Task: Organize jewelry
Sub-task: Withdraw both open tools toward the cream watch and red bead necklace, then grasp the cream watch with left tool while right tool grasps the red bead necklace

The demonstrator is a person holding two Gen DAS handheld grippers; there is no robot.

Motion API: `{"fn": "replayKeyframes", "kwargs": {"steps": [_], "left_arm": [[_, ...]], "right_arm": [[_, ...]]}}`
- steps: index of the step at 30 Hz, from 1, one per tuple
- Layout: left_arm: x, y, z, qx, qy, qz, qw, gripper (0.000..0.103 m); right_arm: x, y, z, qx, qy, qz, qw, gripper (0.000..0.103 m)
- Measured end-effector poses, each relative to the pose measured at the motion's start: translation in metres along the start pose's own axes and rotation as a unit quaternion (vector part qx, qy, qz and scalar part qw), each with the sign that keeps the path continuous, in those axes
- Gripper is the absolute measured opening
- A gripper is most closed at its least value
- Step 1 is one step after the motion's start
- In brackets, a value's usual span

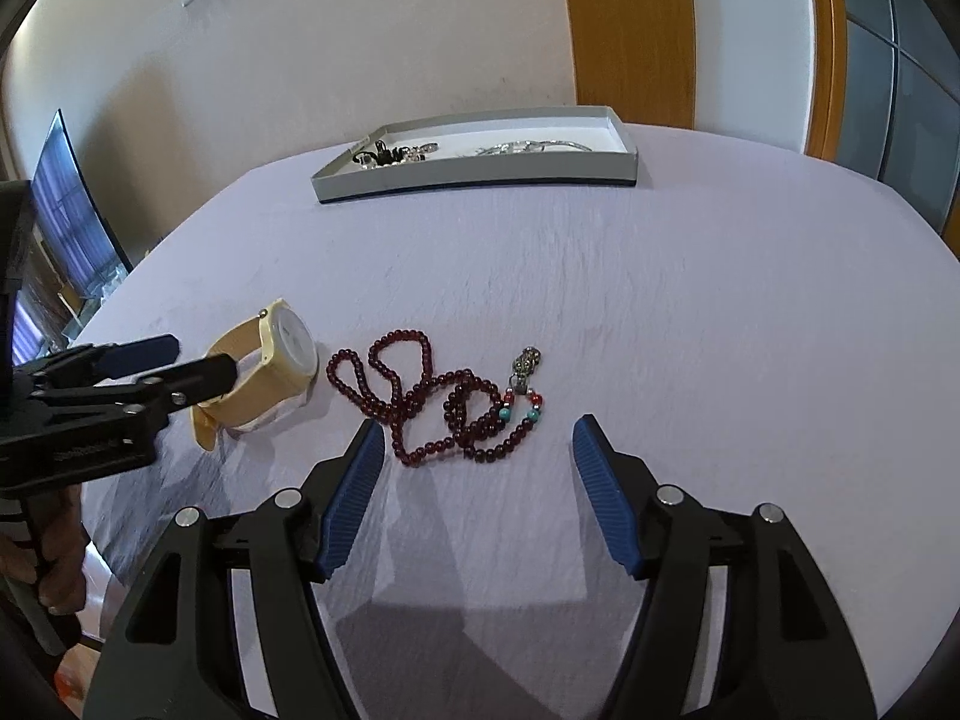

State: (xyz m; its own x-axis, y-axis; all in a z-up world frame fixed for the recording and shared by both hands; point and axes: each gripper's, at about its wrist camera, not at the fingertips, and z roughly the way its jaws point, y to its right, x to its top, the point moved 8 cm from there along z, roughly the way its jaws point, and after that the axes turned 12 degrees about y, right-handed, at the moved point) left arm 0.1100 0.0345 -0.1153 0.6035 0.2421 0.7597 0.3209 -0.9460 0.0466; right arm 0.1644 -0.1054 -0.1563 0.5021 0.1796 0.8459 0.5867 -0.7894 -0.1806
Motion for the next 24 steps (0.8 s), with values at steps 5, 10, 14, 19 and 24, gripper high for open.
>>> {"fn": "replayKeyframes", "kwargs": {"steps": [5,10,14,19,24], "left_arm": [[0.001,0.004,0.013,0.006,-0.004,0.011,0.9999,0.057],[0.01,0.004,0.019,-0.015,-0.008,0.001,0.9998,0.032],[0.014,0.006,0.023,-0.003,0.0,0.022,0.9997,0.01],[0.021,-0.002,0.027,0.004,0.003,0.021,0.9998,0.007],[0.03,-0.02,0.027,0.007,0.003,-0.003,1.0,0.007]], "right_arm": [[0.002,0.001,0.001,-0.001,0.0,0.002,1.0,0.067],[0.003,-0.004,0.007,0.002,-0.006,-0.002,1.0,0.067],[0.004,-0.009,0.014,0.001,-0.011,-0.007,1.0,0.067],[0.002,-0.015,0.017,-0.005,-0.021,-0.017,1.0,0.067],[0.002,-0.026,0.023,-0.021,-0.032,-0.032,0.999,0.071]]}}
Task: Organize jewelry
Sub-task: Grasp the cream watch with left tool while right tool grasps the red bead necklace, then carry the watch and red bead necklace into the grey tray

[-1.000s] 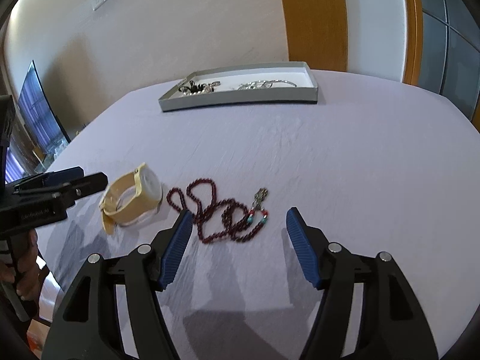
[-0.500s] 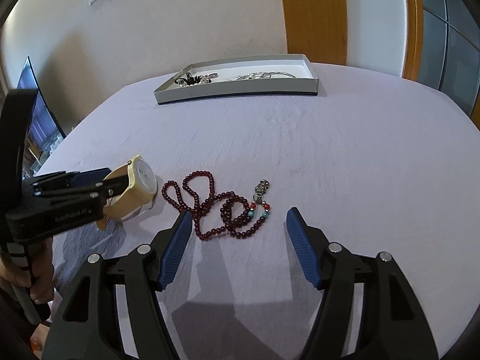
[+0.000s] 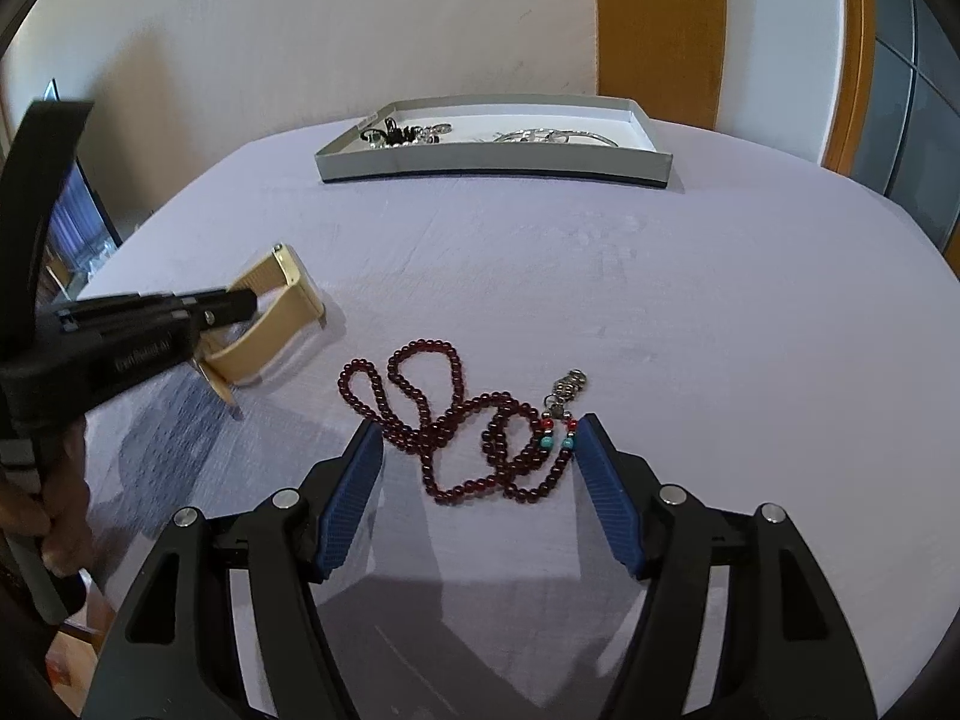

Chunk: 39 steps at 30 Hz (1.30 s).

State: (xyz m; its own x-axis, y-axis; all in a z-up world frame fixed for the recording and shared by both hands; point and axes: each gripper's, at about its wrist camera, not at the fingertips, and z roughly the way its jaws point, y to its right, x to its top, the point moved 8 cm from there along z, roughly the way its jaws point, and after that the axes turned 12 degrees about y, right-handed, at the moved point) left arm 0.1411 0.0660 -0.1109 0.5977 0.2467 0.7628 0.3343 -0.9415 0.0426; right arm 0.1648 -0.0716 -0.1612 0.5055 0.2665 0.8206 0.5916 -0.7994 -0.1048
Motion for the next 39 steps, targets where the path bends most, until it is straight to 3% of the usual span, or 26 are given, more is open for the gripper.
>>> {"fn": "replayKeyframes", "kwargs": {"steps": [5,12,15,17,18,28,39], "left_arm": [[0.004,-0.011,-0.001,0.002,0.001,-0.016,0.9999,0.007],[0.003,-0.016,-0.001,0.005,0.0,-0.017,0.9998,0.007],[0.002,-0.016,-0.001,0.004,0.0,-0.018,0.9998,0.007],[0.003,-0.015,-0.001,0.003,0.0,-0.018,0.9998,0.007],[0.003,-0.014,-0.001,0.003,0.0,-0.017,0.9998,0.007],[0.007,-0.008,-0.008,-0.008,0.01,-0.015,0.9998,0.007],[0.027,-0.005,-0.003,-0.008,0.013,-0.02,0.9997,0.007]], "right_arm": [[0.0,-0.011,0.006,-0.022,-0.013,-0.017,1.0,0.08],[0.007,-0.015,0.015,-0.038,-0.024,-0.012,0.999,0.077],[0.01,-0.015,0.014,-0.037,-0.017,-0.013,0.999,0.053],[0.012,-0.012,0.014,-0.041,-0.015,-0.009,0.999,0.024],[0.013,-0.011,0.014,-0.042,-0.014,-0.008,0.999,0.014],[0.024,0.007,0.013,-0.036,-0.007,0.015,0.999,0.008],[0.07,0.023,0.005,-0.02,0.029,0.036,0.999,0.008]]}}
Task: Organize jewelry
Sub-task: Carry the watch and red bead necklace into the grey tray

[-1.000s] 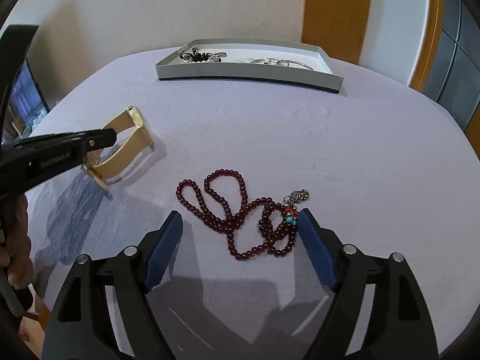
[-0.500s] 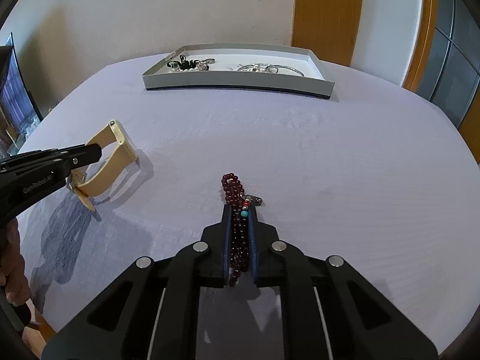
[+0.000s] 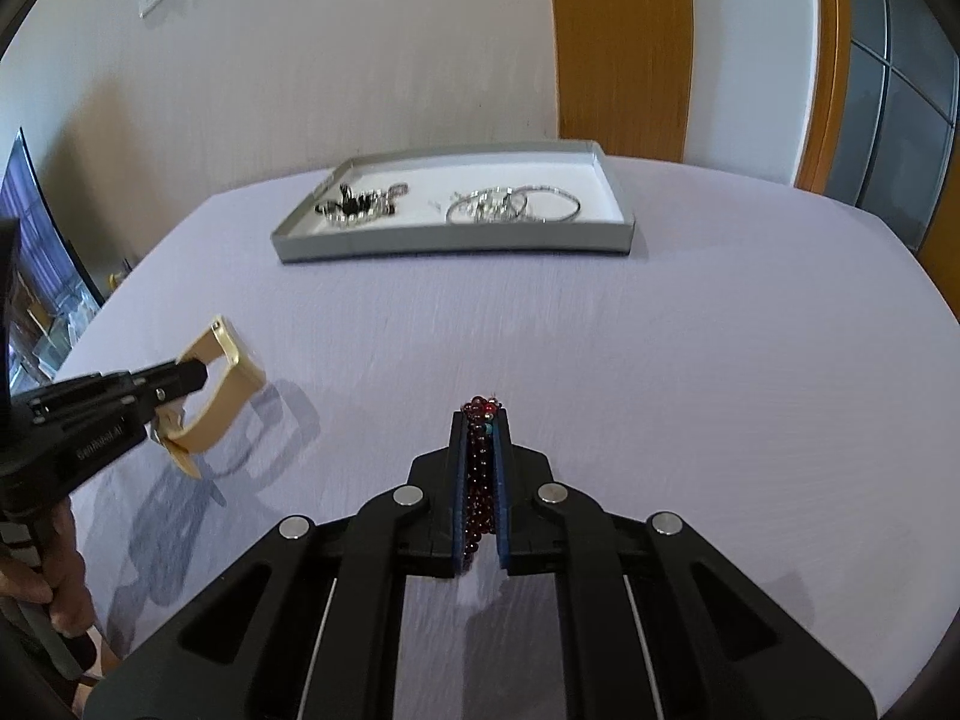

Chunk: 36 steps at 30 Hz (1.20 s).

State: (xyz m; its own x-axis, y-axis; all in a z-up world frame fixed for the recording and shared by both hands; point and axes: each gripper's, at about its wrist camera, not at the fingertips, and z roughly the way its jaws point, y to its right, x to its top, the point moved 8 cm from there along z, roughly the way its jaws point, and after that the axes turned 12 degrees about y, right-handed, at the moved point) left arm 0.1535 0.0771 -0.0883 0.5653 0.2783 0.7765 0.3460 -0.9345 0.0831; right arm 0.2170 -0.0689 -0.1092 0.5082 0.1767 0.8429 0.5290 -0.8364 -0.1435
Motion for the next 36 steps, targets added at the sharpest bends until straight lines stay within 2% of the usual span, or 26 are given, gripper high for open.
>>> {"fn": "replayKeyframes", "kwargs": {"steps": [12,22,26,30,36], "left_arm": [[0.036,0.0,0.021,0.005,0.004,-0.005,1.0,0.007],[0.088,-0.004,0.04,0.007,0.019,-0.02,0.9996,0.007],[0.11,-0.005,0.054,0.006,0.023,-0.027,0.9994,0.007],[0.126,-0.004,0.073,0.005,0.023,-0.028,0.9993,0.007],[0.138,-0.007,0.104,0.002,0.019,-0.038,0.9991,0.007]], "right_arm": [[0.06,0.0,0.013,0.021,0.034,-0.001,0.999,0.008],[0.146,-0.005,0.03,0.03,0.087,-0.009,0.996,0.008],[0.169,-0.007,0.049,0.036,0.094,-0.01,0.995,0.008],[0.18,-0.005,0.076,0.037,0.089,-0.009,0.995,0.008],[0.179,-0.001,0.111,0.037,0.077,-0.002,0.996,0.008]]}}
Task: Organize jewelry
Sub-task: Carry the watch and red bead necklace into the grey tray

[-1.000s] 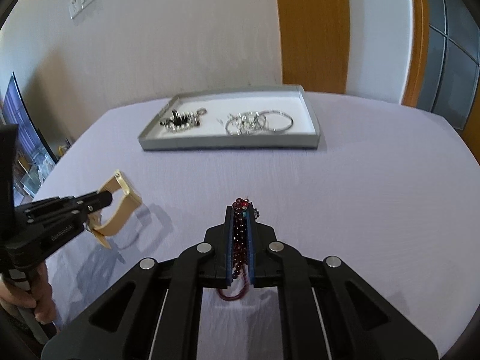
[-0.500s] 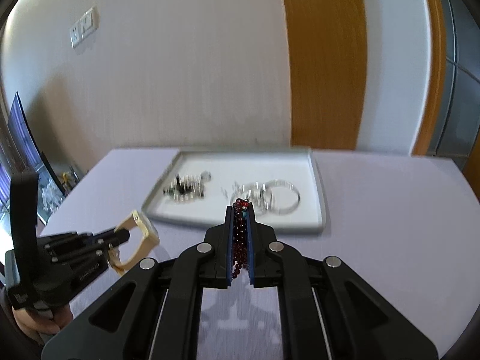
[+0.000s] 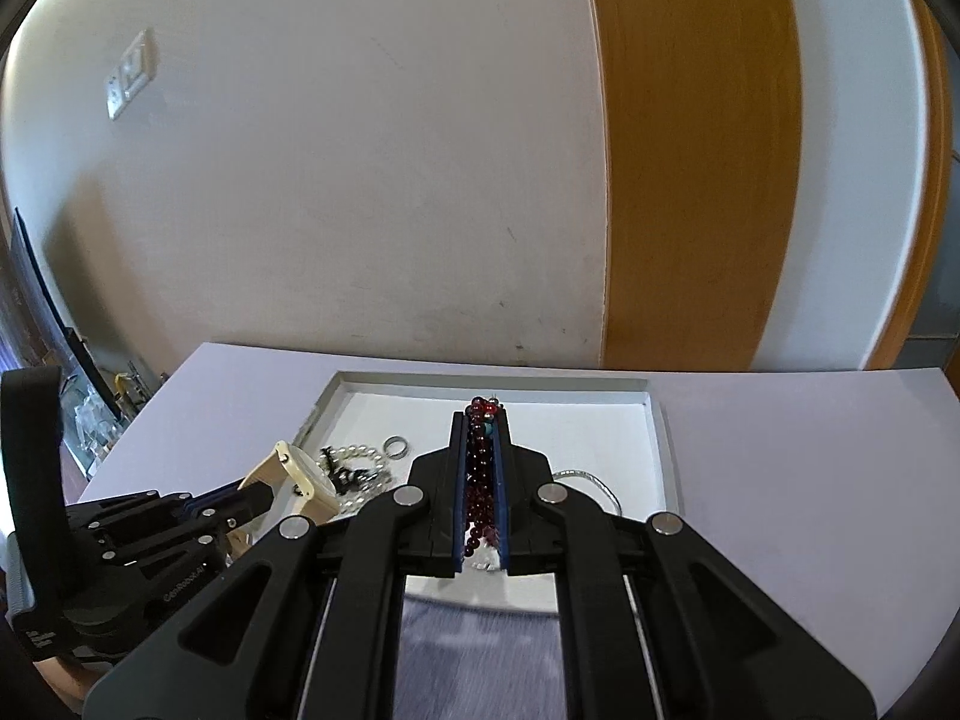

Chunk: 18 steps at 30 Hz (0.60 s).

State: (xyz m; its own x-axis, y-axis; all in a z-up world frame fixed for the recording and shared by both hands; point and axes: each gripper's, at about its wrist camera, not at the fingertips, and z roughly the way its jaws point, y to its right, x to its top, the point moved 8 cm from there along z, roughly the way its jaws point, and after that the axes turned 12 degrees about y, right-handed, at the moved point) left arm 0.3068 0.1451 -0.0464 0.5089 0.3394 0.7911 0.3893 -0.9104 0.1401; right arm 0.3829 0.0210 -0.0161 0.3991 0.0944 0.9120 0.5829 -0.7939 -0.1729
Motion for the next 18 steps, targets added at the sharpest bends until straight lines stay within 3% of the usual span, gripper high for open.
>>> {"fn": "replayKeyframes", "kwargs": {"steps": [14,18], "left_arm": [[0.011,0.006,0.047,0.006,-0.002,0.021,0.9998,0.007],[0.008,0.01,0.055,0.003,-0.008,0.023,0.9997,0.008]], "right_arm": [[-0.01,0.013,0.06,-0.009,-0.021,0.0,1.0,0.008],[-0.019,0.017,0.064,-0.01,-0.033,0.011,0.999,0.017]]}}
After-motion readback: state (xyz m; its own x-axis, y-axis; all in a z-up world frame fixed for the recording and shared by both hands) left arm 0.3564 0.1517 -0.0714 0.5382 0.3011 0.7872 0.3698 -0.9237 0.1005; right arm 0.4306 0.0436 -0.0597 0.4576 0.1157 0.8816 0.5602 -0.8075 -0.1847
